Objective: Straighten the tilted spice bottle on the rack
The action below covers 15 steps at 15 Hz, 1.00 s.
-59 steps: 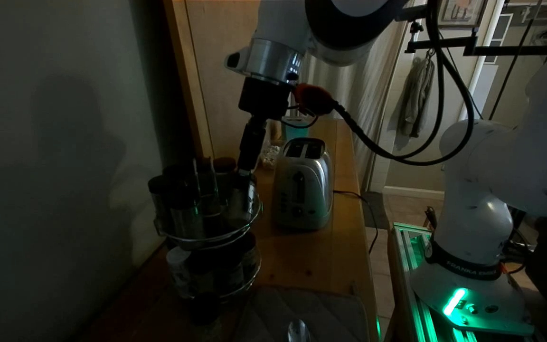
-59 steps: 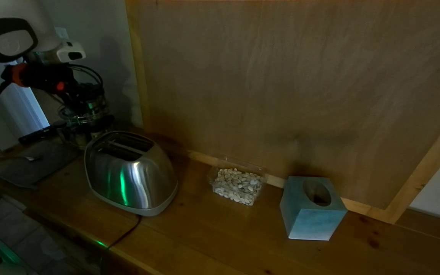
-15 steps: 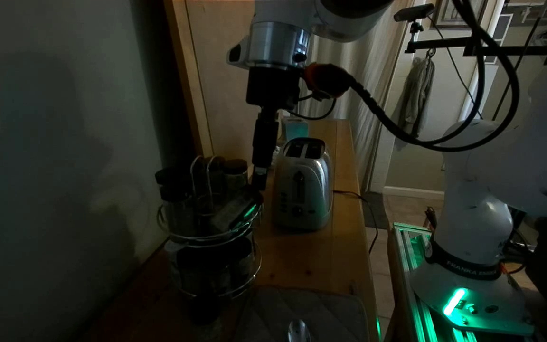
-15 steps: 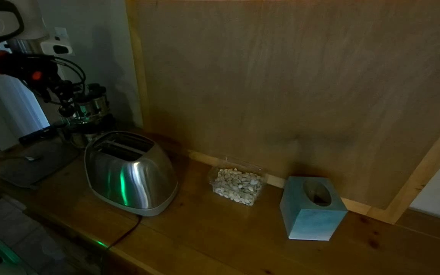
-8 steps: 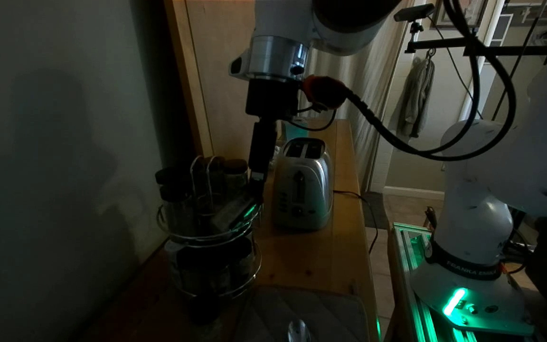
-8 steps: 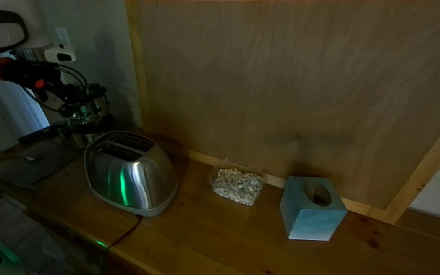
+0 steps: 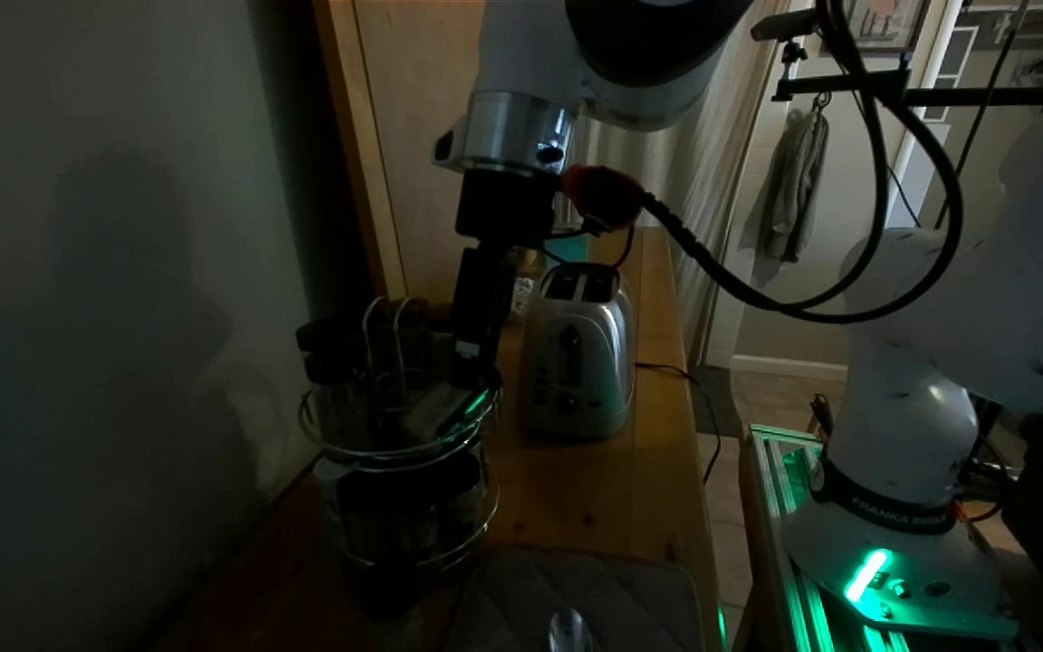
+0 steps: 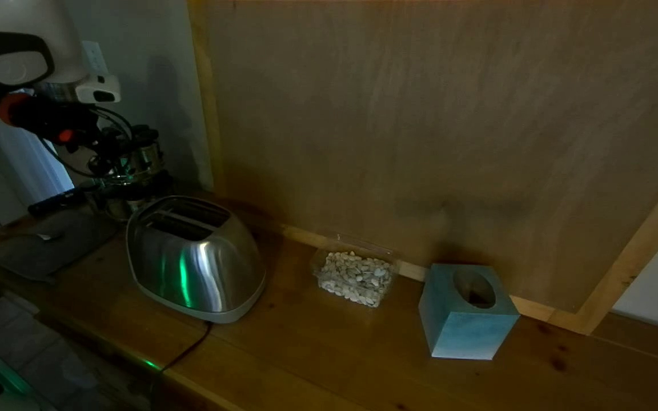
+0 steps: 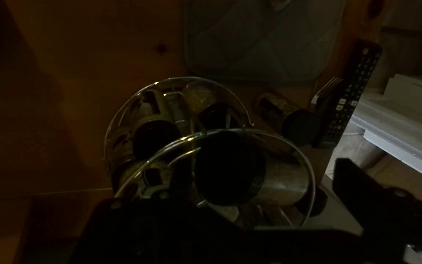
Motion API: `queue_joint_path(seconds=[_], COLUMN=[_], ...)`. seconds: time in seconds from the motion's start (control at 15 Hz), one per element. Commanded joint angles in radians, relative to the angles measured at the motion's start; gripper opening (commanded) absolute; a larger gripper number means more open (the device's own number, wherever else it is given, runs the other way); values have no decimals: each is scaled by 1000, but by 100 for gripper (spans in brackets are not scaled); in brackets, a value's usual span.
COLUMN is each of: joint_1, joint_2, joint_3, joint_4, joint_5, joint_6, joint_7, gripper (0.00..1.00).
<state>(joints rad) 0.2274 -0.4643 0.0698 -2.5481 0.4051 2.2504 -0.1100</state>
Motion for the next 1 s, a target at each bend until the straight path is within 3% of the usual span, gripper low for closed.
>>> queue_joint_path(seconds=[0.0, 0.67, 0.8, 0.93], joint_1=[7, 21, 18, 15], joint_2=[20, 51, 52, 51], joint_3=[-3, -20, -20, -23], joint_4=[-18, -20, -20, -19], joint_5=[32, 99, 112, 115], joint_6=[66, 77, 78, 78], joint_7=[-9, -27, -27, -24], gripper=[100, 100, 74, 59])
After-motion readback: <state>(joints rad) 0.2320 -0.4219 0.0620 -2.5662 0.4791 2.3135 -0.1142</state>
